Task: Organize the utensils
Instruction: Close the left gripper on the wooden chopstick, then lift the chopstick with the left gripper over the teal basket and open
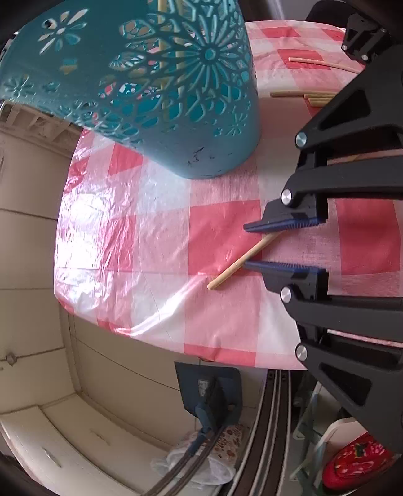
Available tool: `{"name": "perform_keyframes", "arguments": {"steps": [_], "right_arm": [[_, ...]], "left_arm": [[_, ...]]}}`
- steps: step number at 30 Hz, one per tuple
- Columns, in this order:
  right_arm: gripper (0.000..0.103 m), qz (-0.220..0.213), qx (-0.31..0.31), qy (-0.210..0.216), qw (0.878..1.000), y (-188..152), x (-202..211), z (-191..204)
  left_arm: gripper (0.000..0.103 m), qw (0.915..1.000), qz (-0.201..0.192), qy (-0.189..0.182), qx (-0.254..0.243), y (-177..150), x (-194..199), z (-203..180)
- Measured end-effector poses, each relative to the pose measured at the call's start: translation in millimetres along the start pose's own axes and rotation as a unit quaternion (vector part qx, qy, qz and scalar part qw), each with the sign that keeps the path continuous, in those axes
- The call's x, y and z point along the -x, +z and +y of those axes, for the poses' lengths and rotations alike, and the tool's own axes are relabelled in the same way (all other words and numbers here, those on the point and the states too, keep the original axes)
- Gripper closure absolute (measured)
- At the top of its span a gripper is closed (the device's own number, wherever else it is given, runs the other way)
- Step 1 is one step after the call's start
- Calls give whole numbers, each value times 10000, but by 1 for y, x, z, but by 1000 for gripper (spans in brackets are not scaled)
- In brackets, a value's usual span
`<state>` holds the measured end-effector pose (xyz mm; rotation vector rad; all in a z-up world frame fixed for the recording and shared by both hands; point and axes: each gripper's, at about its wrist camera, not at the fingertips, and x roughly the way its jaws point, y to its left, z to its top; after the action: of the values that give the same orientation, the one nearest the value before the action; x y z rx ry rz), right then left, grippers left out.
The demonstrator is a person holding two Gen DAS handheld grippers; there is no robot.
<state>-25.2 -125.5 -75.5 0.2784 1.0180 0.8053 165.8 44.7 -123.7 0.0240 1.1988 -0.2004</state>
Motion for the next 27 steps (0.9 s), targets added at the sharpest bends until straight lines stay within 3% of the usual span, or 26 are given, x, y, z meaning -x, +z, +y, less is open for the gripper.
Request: {"name": "perform_keyframes", "arguments": {"steps": [2,6,11,14,16,17,19,23,27], "right_arm": [[29,-144,-247,-220,9993,-17,13,-6],[29,-409,-652,-597,9952,-28,42,-25],[29,-558,-688,-1039,9906,-20,48,-40],[29,-529,-601,-1411,9868,-26,55,-48],[29,-494,-559,-1696,9827,-27,54,-49],[29,-491,-591,-1790,9809,-27,54,-50],[32,-484,-731,-1889,9781,-30,54,-55],[46,-397,-812,-2197,9714,-29,49,-59],[51,-393,-602,-2458,9666,-29,45,-55]], "left_arm": [[96,9996,-25,-224,-195,1,-2,-3],[96,9973,-12,-270,-683,3,-3,-11],[95,9966,115,276,-771,12,-2,-18],[88,9956,164,590,-709,21,-7,-23],[89,9949,33,714,-718,22,-8,-26],[97,9948,-9,715,-728,21,-10,-28],[98,9953,-64,674,-698,19,-8,-30],[99,9987,-332,256,-293,3,18,-17],[99,9916,-1253,-309,42,-10,88,0]]}}
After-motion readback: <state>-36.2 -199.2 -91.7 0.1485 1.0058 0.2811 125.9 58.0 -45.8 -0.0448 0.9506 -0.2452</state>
